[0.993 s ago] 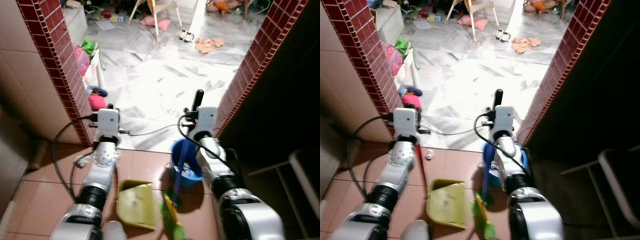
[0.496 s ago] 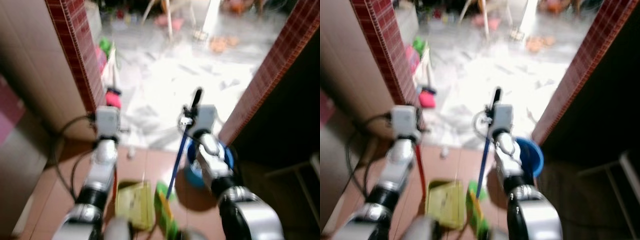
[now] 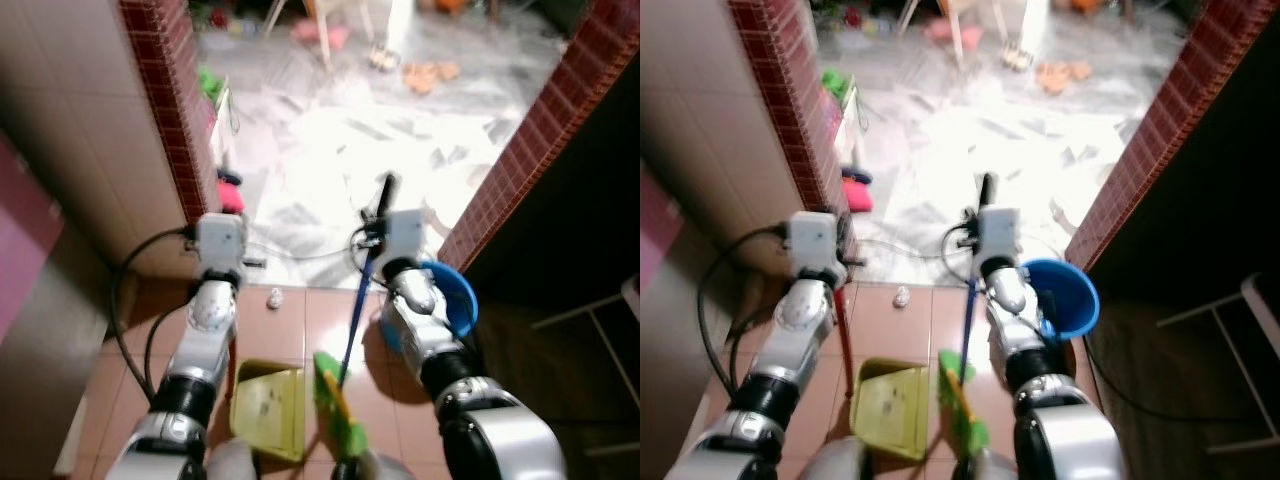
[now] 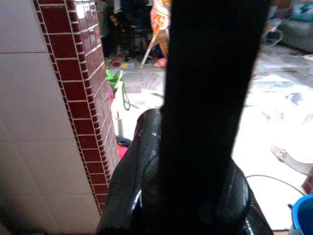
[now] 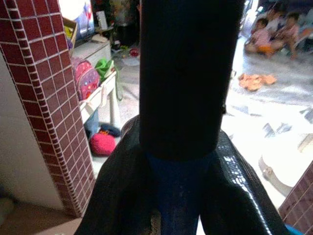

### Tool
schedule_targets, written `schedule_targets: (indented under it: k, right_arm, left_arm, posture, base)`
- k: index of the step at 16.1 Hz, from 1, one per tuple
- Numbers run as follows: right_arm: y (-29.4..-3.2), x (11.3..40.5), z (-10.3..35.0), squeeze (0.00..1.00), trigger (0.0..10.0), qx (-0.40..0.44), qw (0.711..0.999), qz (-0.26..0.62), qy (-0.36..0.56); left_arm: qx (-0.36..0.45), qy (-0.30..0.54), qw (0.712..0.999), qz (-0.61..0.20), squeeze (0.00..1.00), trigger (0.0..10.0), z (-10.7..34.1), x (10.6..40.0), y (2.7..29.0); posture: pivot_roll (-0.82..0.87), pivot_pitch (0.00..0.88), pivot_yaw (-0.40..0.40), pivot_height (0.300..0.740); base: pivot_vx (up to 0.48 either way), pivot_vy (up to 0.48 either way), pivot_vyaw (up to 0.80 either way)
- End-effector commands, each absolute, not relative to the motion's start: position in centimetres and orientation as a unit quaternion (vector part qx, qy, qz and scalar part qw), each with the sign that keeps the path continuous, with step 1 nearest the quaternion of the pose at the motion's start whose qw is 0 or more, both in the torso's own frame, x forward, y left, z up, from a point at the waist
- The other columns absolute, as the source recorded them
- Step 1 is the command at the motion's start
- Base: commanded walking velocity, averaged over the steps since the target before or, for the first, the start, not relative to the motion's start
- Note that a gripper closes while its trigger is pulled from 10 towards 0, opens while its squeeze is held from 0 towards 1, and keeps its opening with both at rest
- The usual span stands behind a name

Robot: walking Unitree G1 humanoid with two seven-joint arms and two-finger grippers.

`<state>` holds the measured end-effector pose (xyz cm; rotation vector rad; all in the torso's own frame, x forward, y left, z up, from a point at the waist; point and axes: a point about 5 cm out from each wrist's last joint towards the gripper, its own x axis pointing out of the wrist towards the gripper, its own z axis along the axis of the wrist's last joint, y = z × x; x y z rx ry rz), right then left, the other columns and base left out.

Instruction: Sweep floor

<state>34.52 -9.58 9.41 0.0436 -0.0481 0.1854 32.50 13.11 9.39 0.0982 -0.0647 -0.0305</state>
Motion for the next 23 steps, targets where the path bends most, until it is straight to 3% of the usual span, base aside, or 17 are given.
schedule_targets:
  k: [1, 4, 8, 11, 14, 19, 23]
  right_arm:
    - [-8.7, 34.8, 10.4, 0.00, 10.0, 0.020, 0.994, 0.103, -0.041]
    - [-8.7, 34.9, 10.6, 0.00, 10.0, 0.017, 0.993, 0.103, -0.046]
    - [-8.0, 34.7, 10.7, 0.00, 10.0, 0.002, 0.991, 0.120, -0.052]
    - [-8.1, 34.7, 10.6, 0.00, 10.0, 0.006, 0.993, 0.111, -0.050]
    - [-8.3, 34.9, 10.8, 0.00, 10.0, 0.014, 0.993, 0.101, -0.053]
    - [-10.3, 36.8, 15.8, 0.00, 10.0, -0.029, 0.987, 0.039, -0.150]
    - [-10.3, 37.3, 17.6, 0.00, 10.0, -0.029, 0.982, 0.041, -0.180]
  left_arm:
    - [0.056, -0.062, 0.997, 0.003, 0.00, 10.0, 10.7, 32.8, 13.5]
    - [0.059, -0.087, 0.994, 0.027, 0.00, 10.0, 11.6, 32.9, 14.1]
    - [0.018, -0.082, 0.997, 0.000, 0.00, 10.0, 11.2, 32.7, 14.0]
    - [0.055, -0.070, 0.996, 0.004, 0.00, 10.0, 11.0, 32.6, 13.8]
    - [0.057, -0.078, 0.995, 0.000, 0.00, 10.0, 11.2, 32.5, 13.7]
    - [0.051, -0.068, 0.996, 0.005, 0.00, 10.0, 11.0, 32.5, 14.0]
    - [0.052, -0.060, 0.997, 0.004, 0.00, 10.0, 10.8, 32.5, 13.8]
  posture:
    - [0.06, 0.047, -0.095, 0.740]
    - [0.06, 0.047, -0.095, 0.740]
    - [0.06, 0.036, -0.098, 0.740]
    - [0.06, 0.036, -0.098, 0.740]
    - [0.06, 0.050, -0.095, 0.740]
    - [0.06, 0.061, -0.094, 0.740]
    - [0.06, 0.060, -0.095, 0.740]
  base:
    - [0.000, 0.000, 0.00]
    - [0.000, 0.000, 0.00]
    - [0.000, 0.000, 0.31]
    - [0.000, 0.000, 0.77]
    - [0.000, 0.000, 0.00]
    - [0.000, 0.000, 0.00]
    - [0.000, 0.000, 0.00]
